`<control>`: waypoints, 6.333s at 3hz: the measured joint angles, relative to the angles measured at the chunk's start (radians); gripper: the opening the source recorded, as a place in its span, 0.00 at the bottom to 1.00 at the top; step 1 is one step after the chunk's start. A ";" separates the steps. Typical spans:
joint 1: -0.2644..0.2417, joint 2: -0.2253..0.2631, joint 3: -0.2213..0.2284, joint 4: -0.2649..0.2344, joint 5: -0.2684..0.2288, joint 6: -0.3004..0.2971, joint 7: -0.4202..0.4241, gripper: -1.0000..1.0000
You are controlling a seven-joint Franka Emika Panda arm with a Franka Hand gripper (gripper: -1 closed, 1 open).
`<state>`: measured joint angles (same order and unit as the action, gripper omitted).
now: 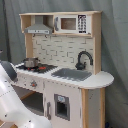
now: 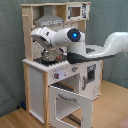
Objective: Play with the kitchen
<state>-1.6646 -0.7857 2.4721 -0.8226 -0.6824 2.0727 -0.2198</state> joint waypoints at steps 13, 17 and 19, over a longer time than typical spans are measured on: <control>0.414 0.516 -0.008 -0.944 -0.890 -0.185 0.215 1.00; 0.470 0.666 0.079 -1.229 -0.898 -0.411 0.238 1.00; 0.470 0.733 0.133 -1.380 -0.862 -0.488 0.296 1.00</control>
